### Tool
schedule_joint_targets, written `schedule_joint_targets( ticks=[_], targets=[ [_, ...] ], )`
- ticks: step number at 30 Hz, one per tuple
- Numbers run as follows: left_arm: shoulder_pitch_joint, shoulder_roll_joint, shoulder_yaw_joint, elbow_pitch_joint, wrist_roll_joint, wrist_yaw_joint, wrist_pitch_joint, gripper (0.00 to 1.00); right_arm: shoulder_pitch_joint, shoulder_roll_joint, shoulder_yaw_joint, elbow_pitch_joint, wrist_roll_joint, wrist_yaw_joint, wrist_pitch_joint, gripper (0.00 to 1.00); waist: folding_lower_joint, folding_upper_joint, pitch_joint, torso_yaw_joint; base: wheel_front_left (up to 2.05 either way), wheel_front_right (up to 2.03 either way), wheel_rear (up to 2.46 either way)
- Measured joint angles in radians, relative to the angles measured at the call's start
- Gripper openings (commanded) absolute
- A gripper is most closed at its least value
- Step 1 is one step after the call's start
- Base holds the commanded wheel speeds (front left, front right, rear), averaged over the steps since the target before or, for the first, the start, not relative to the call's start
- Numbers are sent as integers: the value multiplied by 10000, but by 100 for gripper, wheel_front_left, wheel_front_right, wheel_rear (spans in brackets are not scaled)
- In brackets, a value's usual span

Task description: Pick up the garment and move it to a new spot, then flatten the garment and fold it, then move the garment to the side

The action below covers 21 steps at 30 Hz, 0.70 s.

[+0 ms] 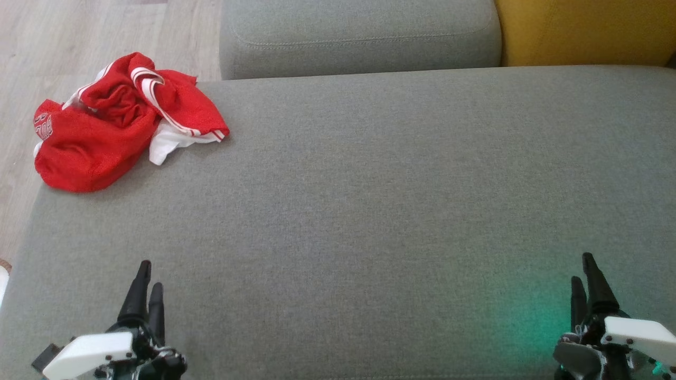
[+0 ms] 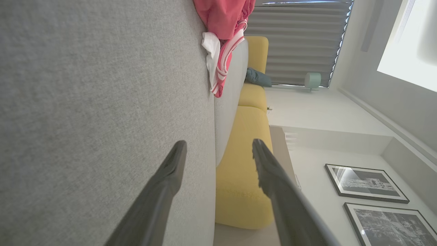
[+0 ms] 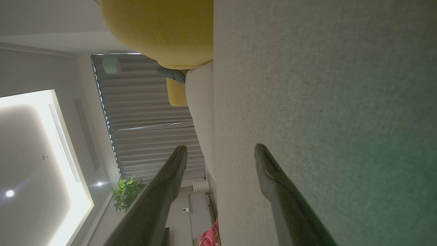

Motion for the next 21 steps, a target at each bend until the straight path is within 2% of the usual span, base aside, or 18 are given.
schedule_joint_targets(
  ticks=[10, 21],
  targets=[
    [2, 2, -176, -426, 825, 132, -263, 100, -7, 0, 52, -311, -825, 0, -330, 100, 0, 0, 1, 3, 0, 0, 0],
    [-1, 6, -341, -999, 2236, 311, -602, 100, -10, 0, 249, -746, -2431, 0, -606, 100, 0, 0, 14, 13, 0, 0, 0]
  ],
)
